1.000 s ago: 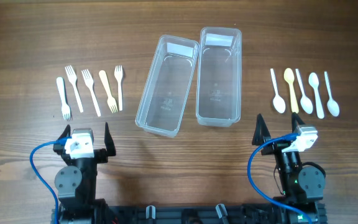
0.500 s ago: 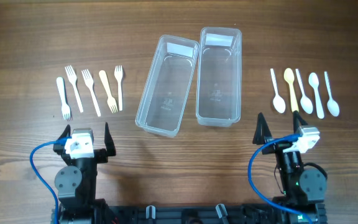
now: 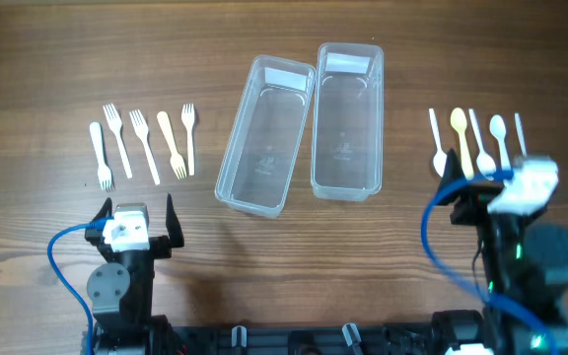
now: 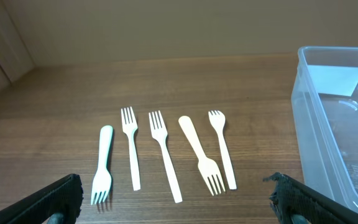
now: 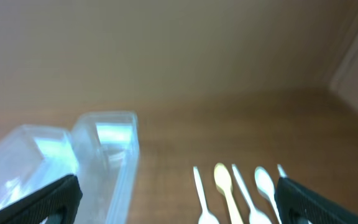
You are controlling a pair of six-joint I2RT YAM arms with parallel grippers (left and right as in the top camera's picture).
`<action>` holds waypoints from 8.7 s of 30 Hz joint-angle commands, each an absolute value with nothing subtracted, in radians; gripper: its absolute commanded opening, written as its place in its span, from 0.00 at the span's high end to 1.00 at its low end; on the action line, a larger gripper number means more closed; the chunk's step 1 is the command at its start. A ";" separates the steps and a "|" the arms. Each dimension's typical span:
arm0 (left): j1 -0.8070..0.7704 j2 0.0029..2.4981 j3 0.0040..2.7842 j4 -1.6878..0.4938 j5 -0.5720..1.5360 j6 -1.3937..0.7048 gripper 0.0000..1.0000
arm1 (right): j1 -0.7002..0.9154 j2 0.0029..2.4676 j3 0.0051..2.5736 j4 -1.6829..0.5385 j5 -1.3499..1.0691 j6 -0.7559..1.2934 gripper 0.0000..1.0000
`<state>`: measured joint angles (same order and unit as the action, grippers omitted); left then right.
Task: Pack container
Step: 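Move the right gripper over the spoons and lower onto a white spoon, then lift the white spoon and drop it into the right container, then return the right gripper to the spoons and grasp the yellow spoon, then carry the yellow spoon into the right container and release it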
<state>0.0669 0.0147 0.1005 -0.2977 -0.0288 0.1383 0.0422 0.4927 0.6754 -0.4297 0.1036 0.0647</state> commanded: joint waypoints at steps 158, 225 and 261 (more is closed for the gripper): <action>0.070 0.007 0.091 -0.292 -0.028 0.157 0.00 | -0.243 1.341 1.119 -0.706 0.019 -0.106 0.23; 0.070 0.007 0.091 -0.292 -0.028 0.157 0.00 | -0.160 1.477 1.143 -0.544 -0.387 0.039 0.96; 0.070 0.007 0.091 -0.292 -0.028 0.157 0.00 | -0.254 1.460 1.143 -0.654 0.124 -0.160 0.39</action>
